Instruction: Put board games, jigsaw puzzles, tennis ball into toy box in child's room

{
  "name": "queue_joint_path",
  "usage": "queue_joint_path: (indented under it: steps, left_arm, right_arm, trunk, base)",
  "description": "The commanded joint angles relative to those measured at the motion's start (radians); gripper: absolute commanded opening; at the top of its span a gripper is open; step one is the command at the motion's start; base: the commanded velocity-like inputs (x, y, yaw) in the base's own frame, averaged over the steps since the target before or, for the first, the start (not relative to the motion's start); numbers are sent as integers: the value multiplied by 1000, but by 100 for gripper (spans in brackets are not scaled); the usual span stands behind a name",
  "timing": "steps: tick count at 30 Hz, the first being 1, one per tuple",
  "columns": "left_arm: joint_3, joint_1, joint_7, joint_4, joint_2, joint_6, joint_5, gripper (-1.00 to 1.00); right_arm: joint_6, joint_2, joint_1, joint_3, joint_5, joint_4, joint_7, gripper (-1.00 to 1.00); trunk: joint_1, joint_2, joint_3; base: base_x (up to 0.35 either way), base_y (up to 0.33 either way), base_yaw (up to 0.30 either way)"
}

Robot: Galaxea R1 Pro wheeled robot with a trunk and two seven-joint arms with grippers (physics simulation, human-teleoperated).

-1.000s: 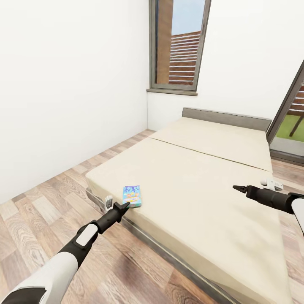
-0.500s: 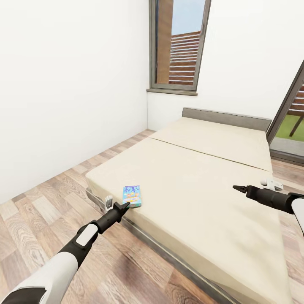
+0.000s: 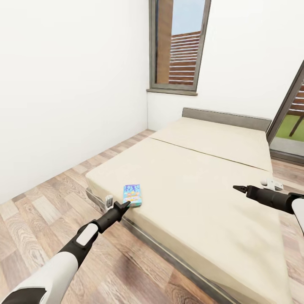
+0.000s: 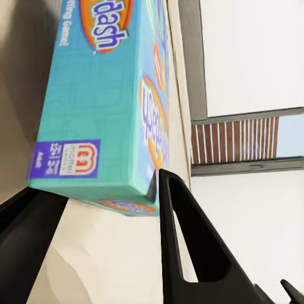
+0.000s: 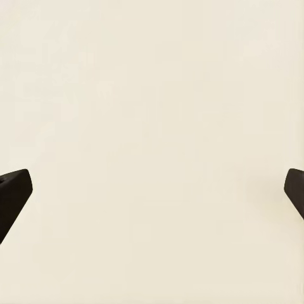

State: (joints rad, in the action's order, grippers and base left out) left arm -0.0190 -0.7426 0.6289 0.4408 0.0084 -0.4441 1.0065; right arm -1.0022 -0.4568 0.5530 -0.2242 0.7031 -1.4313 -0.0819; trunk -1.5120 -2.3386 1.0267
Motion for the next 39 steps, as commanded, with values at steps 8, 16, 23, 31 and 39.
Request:
queue_joint_path:
  steps: [8,16,23,31,39]
  left_arm:
    - [2,5,8,38,-8,-9,6,-100]
    - [96,122,-7,317,-29,-18,2,-100]
    - [167,215,-67,488,-27,-34,10,-100]
    - [187,272,-119,598,-23,-120,13,-100]
    - [191,345,-185,743,-22,-158,14,-100]
  right_arm:
    - [-4,-5,-17,-1,-11,-3,-11,100]
    - [-4,-8,-33,2,-11,-9,-13,100]
    - [-6,-8,-36,4,-11,-34,-13,100]
    - [-45,-7,-38,3,-8,-65,-13,100]
    - [-45,-4,-49,5,-4,-102,-14,100]
  trunk:
    - [0,0,1]
    - [0,0,1]
    - [0,0,1]
    - [0,0,1]
    - [19,35,-15]
  base:
    - [0,0,0]
    - [0,0,0]
    - [0,0,0]
    - [0,0,0]
    - [0,0,0]
